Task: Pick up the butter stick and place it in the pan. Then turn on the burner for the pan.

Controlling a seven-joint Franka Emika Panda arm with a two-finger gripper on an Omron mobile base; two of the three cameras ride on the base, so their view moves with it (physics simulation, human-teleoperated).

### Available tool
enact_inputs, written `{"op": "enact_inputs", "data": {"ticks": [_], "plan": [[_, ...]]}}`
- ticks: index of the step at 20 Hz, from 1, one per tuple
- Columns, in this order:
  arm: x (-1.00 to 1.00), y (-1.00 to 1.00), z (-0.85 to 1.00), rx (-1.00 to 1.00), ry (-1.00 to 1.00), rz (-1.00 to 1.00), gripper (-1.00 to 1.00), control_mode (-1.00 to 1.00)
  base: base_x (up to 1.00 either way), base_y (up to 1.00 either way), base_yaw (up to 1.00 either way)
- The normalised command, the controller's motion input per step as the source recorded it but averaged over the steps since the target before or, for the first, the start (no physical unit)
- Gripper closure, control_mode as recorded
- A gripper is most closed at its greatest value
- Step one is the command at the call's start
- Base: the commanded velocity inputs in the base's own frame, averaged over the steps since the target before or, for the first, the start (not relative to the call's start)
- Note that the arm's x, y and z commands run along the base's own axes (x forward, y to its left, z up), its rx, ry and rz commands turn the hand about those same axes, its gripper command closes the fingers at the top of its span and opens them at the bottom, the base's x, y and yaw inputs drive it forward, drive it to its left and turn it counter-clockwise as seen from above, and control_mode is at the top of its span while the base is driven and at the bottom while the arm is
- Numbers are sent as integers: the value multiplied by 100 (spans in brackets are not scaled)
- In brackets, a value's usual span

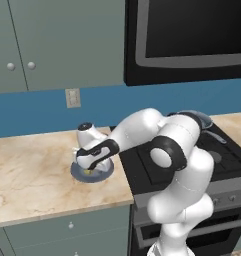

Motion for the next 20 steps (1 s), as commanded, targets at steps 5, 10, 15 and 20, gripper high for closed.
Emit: {"op": "enact_inputs", "data": {"ticks": [5,10,15,20], "plan": [[2,0,-26,2,0,0,-100,-100,0,0,0],[1,0,-28,1,0,0,100,-100,0,0,0],[0,0,-10,0,2,0,100,-100,0,0,0],[-12,-30,-4,1,-14,0,100,-100,0,0,0]]}}
